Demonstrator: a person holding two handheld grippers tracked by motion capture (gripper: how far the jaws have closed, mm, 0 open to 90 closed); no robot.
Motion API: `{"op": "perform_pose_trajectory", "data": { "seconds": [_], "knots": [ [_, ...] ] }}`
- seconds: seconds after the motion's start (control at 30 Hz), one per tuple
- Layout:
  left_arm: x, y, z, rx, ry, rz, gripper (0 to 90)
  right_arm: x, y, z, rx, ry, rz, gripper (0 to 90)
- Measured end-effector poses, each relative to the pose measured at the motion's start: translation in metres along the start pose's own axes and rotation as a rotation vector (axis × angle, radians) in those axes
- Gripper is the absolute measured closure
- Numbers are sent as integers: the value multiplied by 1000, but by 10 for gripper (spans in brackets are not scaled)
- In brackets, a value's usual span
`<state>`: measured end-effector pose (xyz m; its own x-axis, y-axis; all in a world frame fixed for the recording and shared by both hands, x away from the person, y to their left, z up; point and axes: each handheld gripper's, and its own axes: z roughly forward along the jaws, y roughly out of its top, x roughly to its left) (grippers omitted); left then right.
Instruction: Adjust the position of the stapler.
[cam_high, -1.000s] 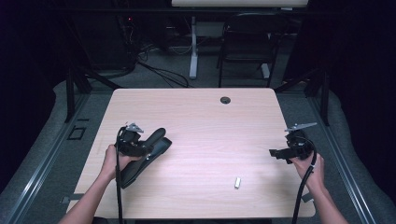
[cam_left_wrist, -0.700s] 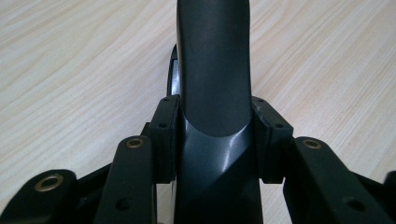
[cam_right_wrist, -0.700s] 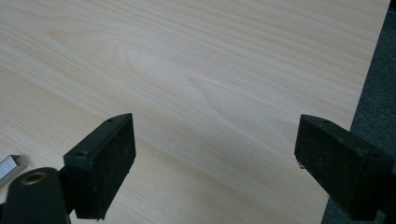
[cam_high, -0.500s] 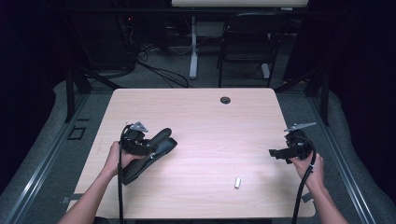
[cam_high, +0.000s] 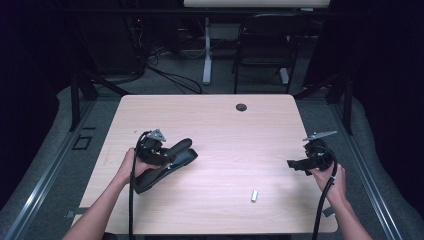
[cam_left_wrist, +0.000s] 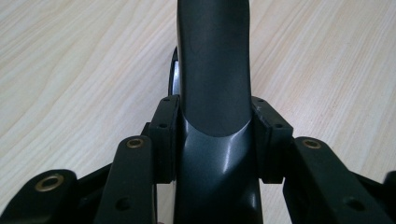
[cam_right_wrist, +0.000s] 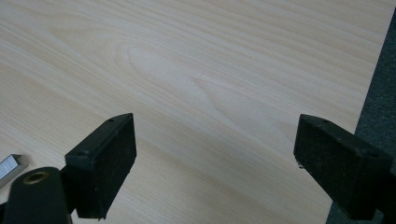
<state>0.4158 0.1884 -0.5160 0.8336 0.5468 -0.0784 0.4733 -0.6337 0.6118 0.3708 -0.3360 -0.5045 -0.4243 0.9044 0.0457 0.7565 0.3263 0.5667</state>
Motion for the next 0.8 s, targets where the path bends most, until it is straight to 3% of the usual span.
{"op": "perform_pose_trajectory", "data": {
  "seconds": [0.8],
  "knots": [
    [-11, 25, 21, 0, -99, 151, 590, 2, 1, 1, 7, 4, -2, 127]
  ]
}}
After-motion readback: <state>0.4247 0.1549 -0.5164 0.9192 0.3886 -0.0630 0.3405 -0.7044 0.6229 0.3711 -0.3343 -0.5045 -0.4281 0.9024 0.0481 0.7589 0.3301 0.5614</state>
